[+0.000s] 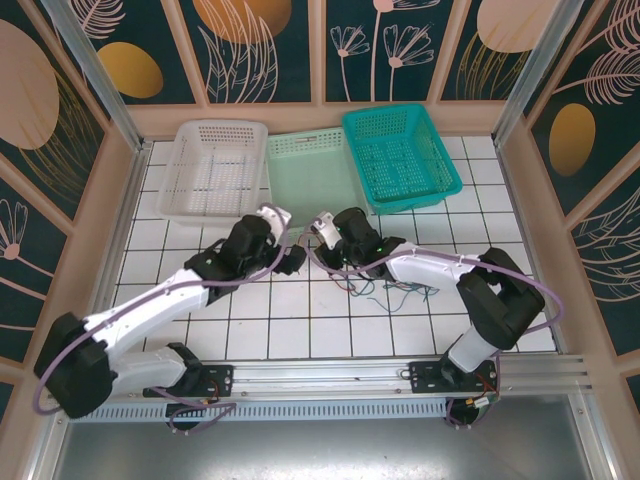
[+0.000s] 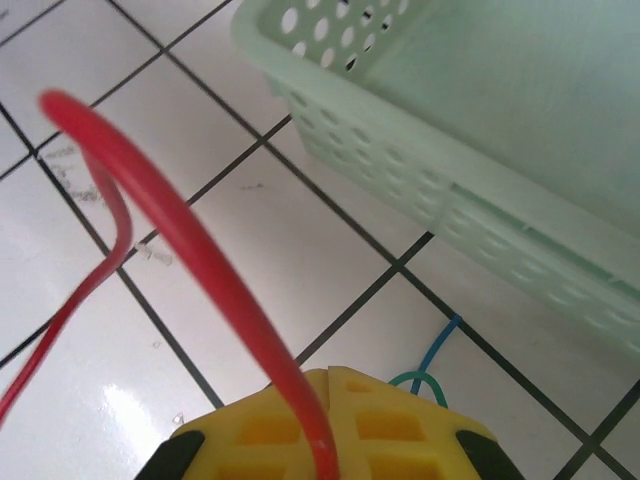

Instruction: Untangle the cables

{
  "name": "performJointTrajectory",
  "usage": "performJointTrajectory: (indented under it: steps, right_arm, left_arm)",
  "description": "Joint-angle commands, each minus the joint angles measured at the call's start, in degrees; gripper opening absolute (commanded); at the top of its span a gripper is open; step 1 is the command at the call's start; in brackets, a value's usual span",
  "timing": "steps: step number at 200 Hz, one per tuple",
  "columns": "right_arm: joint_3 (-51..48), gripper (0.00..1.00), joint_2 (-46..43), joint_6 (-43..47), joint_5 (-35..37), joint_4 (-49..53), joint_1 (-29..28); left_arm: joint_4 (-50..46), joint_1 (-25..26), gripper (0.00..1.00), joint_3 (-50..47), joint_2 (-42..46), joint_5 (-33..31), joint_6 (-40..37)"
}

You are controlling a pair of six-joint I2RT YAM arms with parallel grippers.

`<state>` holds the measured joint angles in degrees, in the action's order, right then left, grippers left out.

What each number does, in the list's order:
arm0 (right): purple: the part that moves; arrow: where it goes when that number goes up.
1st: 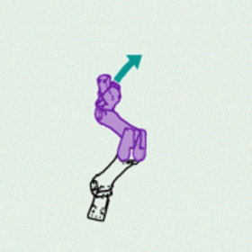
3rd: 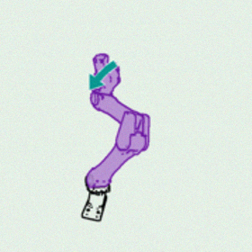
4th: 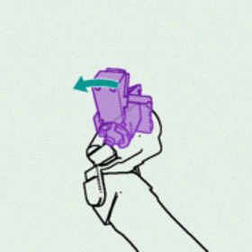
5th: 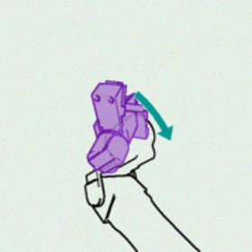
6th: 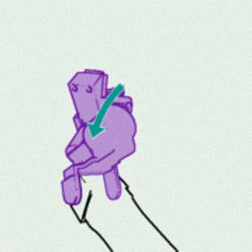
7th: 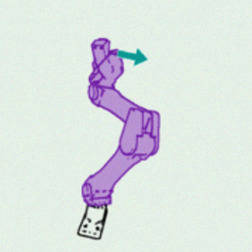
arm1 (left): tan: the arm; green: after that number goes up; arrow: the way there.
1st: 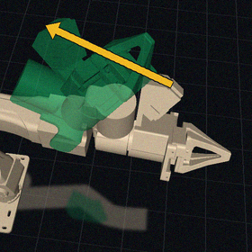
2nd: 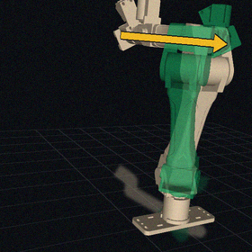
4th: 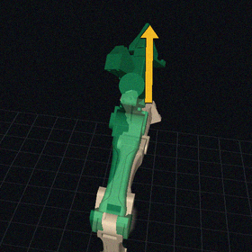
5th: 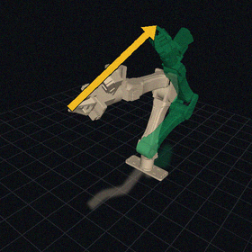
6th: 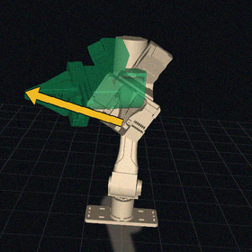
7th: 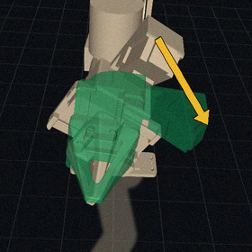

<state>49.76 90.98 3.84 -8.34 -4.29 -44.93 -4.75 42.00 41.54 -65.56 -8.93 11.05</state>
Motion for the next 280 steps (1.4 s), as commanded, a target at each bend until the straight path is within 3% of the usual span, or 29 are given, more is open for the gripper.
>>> performJointTrajectory:
  steps: [1,18,46,82,112,157,201,247,280]
  right_arm:
    - [-0.7,0.00,-2.6,-3.8,2.2,-3.6,1.0]
    - [-0.7,0.00,-2.8,-5.2,3.3,-4.2,1.2]
    - [-0.8,0.00,-2.4,-7.1,3.7,-5.7,1.2]
    - [-0.7,0.00,-2.0,-8.5,5.1,-7.3,1.2]
    - [-0.8,0.00,-1.6,-9.2,6.9,-7.9,1.2]
    - [-1.2,0.00,-1.1,-9.7,11.0,-8.7,1.2]
    - [-1.2,0.00,-0.1,-10.6,14.7,-9.8,0.8]
    - [-0.8,0.00,-0.4,-11.1,15.1,-12.8,-0.8]
    - [-3.3,0.00,-2.7,-11.2,14.8,-14.1,-1.6]
  left_arm:
    - [13.0,-0.2,0.99,-6.5,6.2,-4.3,18.9]
    - [19.8,-0.2,0.99,-11.9,10.5,-4.2,30.3]
    - [26.4,-0.1,0.98,-15.5,12.9,-1.8,42.5]
    - [36.4,-0.2,0.98,-16.8,8.1,5.3,59.8]
    - [54.1,-0.1,0.99,-20.8,2.0,8.7,74.1]
    - [56.3,-0.1,0.99,-17.8,-2.7,11.2,78.6]
    - [57.7,-0.1,0.90,-17.3,-5.2,12.4,82.6]
    - [68.1,-0.1,0.85,-15.3,-14.3,14.6,86.9]
    - [72.3,-0.2,0.81,-15.6,-18.2,11.7,88.2]
